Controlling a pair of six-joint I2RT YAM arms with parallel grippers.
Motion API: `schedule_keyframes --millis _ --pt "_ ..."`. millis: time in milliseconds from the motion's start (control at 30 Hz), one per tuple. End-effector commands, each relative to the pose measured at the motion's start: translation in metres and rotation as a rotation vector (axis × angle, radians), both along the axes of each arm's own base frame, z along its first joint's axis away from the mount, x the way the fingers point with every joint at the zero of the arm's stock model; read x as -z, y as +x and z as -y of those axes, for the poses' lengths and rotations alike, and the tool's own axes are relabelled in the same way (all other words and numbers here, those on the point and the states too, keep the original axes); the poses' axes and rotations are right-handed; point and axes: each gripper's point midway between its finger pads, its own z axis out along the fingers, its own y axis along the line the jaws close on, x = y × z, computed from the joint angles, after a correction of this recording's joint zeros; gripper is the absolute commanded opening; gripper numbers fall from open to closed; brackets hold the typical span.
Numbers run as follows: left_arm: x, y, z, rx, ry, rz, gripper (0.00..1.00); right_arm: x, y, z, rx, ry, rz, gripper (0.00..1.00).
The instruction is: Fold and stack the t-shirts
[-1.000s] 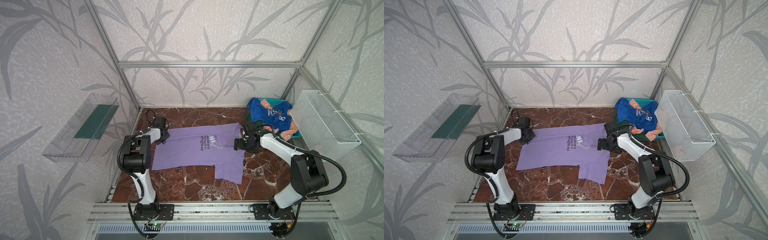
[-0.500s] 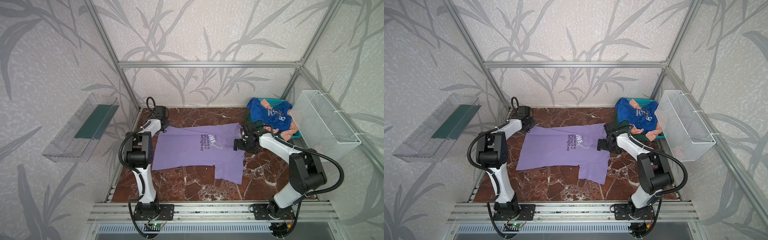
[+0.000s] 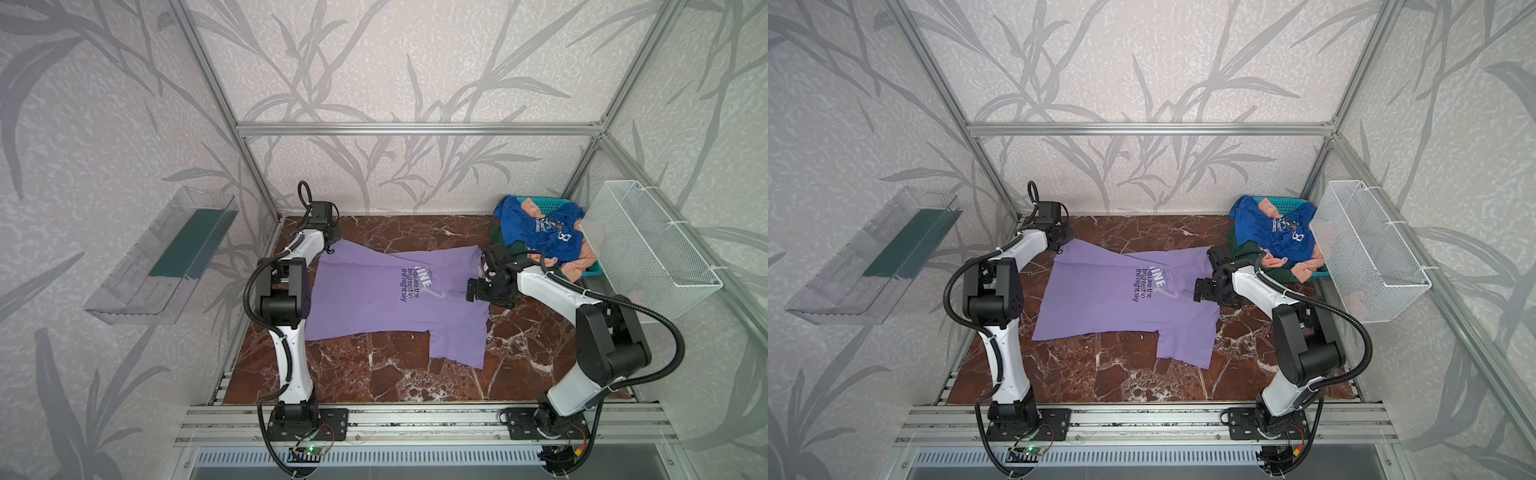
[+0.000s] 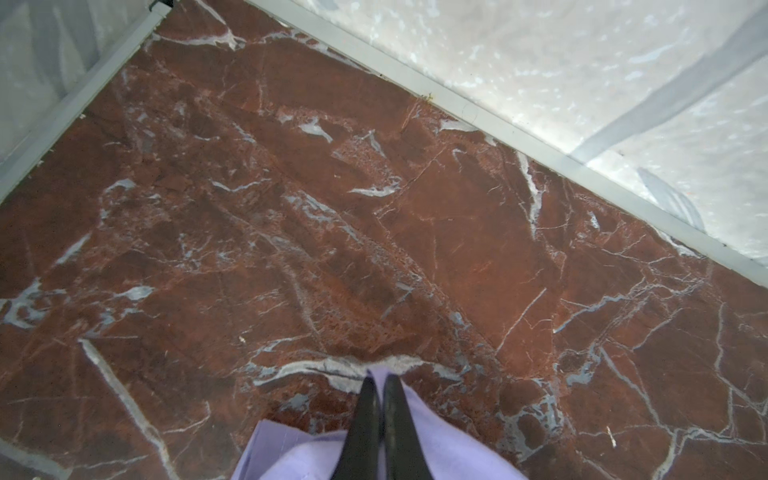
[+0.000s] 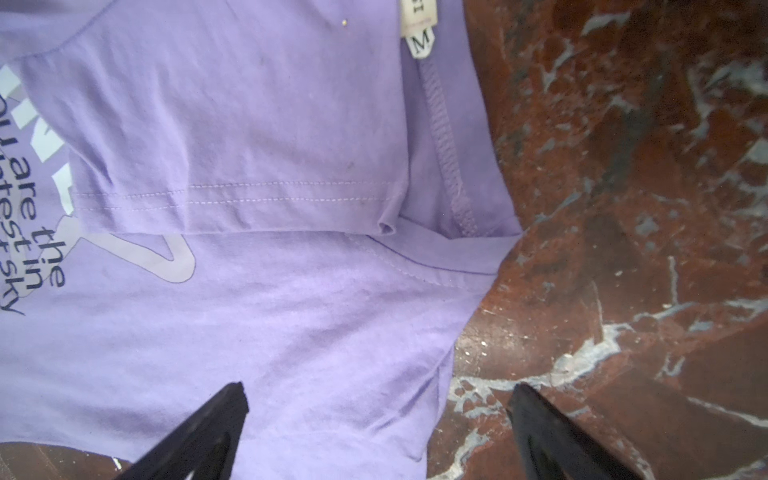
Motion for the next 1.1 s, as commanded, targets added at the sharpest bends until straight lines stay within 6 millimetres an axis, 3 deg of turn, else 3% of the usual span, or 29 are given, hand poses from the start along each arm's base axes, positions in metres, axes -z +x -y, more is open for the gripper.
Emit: schedule_keyframes --millis 0,200,533,733,1067 --pt "-0.019 0.010 0.000 0.028 0.015 0.056 0.00 0.004 0.000 -0.001 0.010 0.007 -0.017 0.99" --pt "-0.028 0.022 0.002 0.039 0.012 0.085 0.00 0.005 0.000 -0.002 0.013 0.012 -0.025 0.99" --pt "-0.026 0.039 0.007 0.066 -0.007 0.092 0.00 0.006 -0.001 -0.002 0.017 0.013 -0.031 0.99" --pt "-0.023 0.026 0.005 0.063 0.003 0.090 0.00 0.006 -0.001 -0.002 0.017 0.015 -0.032 0.99" --pt "-0.020 -0.012 0.001 0.051 0.036 0.137 0.00 0.006 -0.003 0.001 0.018 0.001 -0.036 0.99"
